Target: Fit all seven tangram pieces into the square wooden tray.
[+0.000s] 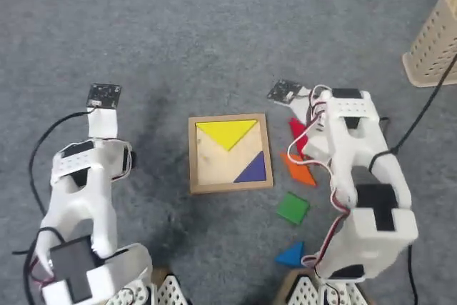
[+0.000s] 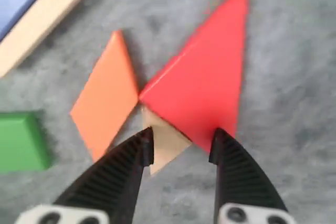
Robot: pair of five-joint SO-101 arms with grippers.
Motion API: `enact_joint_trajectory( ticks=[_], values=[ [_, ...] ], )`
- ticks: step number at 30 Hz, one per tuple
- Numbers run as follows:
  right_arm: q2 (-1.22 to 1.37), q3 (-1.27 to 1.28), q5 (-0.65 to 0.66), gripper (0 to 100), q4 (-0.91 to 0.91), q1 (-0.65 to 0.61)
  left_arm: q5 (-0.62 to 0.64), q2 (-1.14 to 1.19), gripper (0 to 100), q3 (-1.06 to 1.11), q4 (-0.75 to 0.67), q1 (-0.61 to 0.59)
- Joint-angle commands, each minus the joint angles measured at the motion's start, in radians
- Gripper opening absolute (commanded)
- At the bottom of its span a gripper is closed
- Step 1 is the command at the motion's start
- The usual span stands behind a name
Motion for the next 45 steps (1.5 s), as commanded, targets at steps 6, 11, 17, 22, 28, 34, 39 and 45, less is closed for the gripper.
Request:
enact_joint_trajectory(
  ticks=[6,11,17,22,28,34,39,45],
  values=[
    [-0.165,0.112,0.023,16.5,0.022,-0.039,-0.003,-0.046,18,-0.008,-0.018,-0.003],
    [-0.219,-0.005,-0.028,16.6,0.016,-0.041,-0.003,-0.046,18,-0.008,-0.018,-0.002],
    [-0.077,-0.118,-0.032,28.2,0.033,-0.134,-0.003,-0.044,18,-0.008,-0.018,-0.002],
    [0.084,-0.189,-0.037,29.6,0.031,-0.14,-0.003,-0.044,18,-0.007,-0.018,-0.002],
    [0.213,-0.245,-0.04,29.6,0.03,-0.101,-0.003,-0.044,18,-0.007,-0.018,-0.002],
    [0.252,-0.287,-0.092,29.6,0.039,-0.064,-0.005,-0.044,18,-0.007,-0.018,0.0],
    [0.257,-0.299,-0.193,29.8,0.053,-0.067,-0.005,-0.044,18,-0.007,-0.018,0.0],
    [0.251,-0.304,-0.396,29.7,0.045,-0.084,-0.005,-0.044,18,-0.007,-0.018,0.0]
  ],
)
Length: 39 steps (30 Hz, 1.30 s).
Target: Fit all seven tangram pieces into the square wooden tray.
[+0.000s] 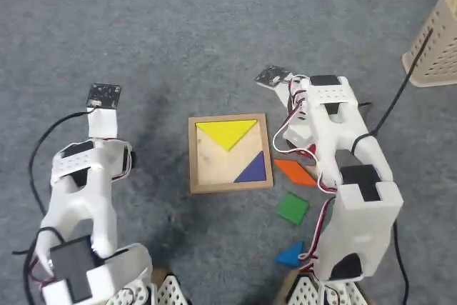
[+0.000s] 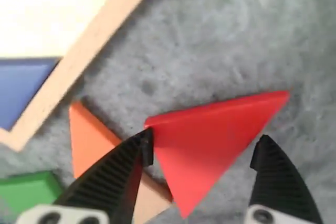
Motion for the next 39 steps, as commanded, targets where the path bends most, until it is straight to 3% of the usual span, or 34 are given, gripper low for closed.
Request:
enact_joint_trajectory(
  ticks=[1,6,15,24,39],
  values=[
    [0.022,-0.015,-0.13,29.7,-0.008,0.001,-0.005,-0.044,18,-0.005,-0.018,0.0],
    [0.022,-0.075,-0.371,29.7,-0.001,0.018,-0.005,-0.044,18,0.001,-0.018,0.002],
    [0.022,-0.104,-0.677,29.6,-0.001,-0.008,-0.005,-0.044,18,0.001,-0.018,0.003],
    [-0.019,-0.16,-0.732,29.6,0.048,-0.024,-0.006,-0.044,18,0.001,-0.018,0.003],
    [0.019,-0.155,-0.674,29.6,-0.03,-0.062,-0.006,-0.044,18,0.002,-0.018,0.003]
  ],
)
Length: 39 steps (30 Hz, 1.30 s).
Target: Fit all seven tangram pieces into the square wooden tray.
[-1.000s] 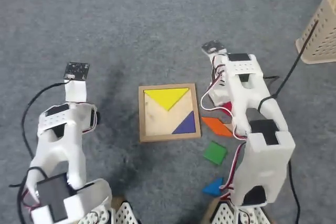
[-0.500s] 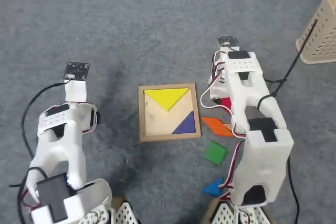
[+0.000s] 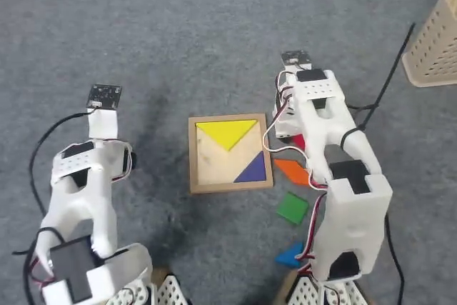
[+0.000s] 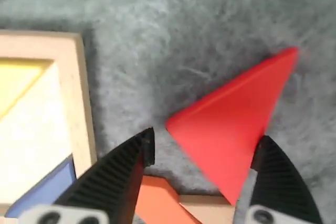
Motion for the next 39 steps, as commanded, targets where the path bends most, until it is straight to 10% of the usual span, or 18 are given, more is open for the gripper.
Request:
enact_joint_trajectory(
  ticks=[1,25,39],
  values=[
    [0.007,-0.051,0.028,29.6,-0.059,0.012,-0.006,-0.044,18,-0.004,-0.018,0.003],
    [0.077,-0.075,0.038,14.7,-0.051,0.076,-0.005,-0.044,18,-0.004,-0.018,0.002],
    [-0.251,-0.074,0.597,14.7,0.107,-0.127,-0.005,-0.044,18,-0.004,-0.018,0.002]
  ],
)
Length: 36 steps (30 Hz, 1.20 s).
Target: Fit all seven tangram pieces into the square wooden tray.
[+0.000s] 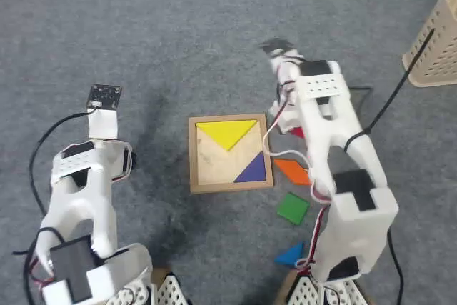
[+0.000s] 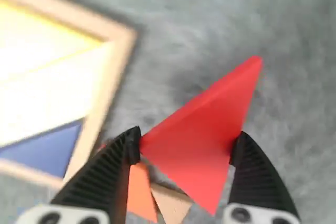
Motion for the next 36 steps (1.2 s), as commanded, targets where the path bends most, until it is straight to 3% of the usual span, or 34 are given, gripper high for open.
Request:
enact_joint_trajectory(
  ticks=[1,10,15,19,21,26,32,36],
  values=[
    [-0.11,-0.04,0.184,14.7,0.036,-0.102,-0.005,-0.044,18,-0.004,-0.018,0.002],
    [-0.108,-0.041,0.486,14.7,0.031,-0.329,-0.006,-0.044,18,-0.002,-0.018,-0.003],
    [-0.108,-0.041,0.608,14.7,0.033,-0.361,-0.006,-0.044,18,-0.002,-0.018,-0.005],
    [-0.117,-0.044,0.615,14.7,0.028,-0.329,-0.008,-0.044,18,-0.002,-0.018,-0.005],
    [-0.114,-0.1,0.559,14.8,-0.016,-0.266,-0.008,-0.044,18,-0.002,-0.018,-0.005],
    [-0.018,-0.273,0.137,15.1,-0.125,-0.114,-0.009,-0.044,18,-0.002,-0.018,-0.003],
    [0.243,-0.471,-0.095,15.1,-0.091,-0.065,-0.009,-0.044,18,-0.002,-0.018,-0.003],
    [0.377,-0.588,-0.112,14.8,-0.062,-0.053,-0.009,-0.044,18,-0.002,-0.018,-0.003]
  ],
)
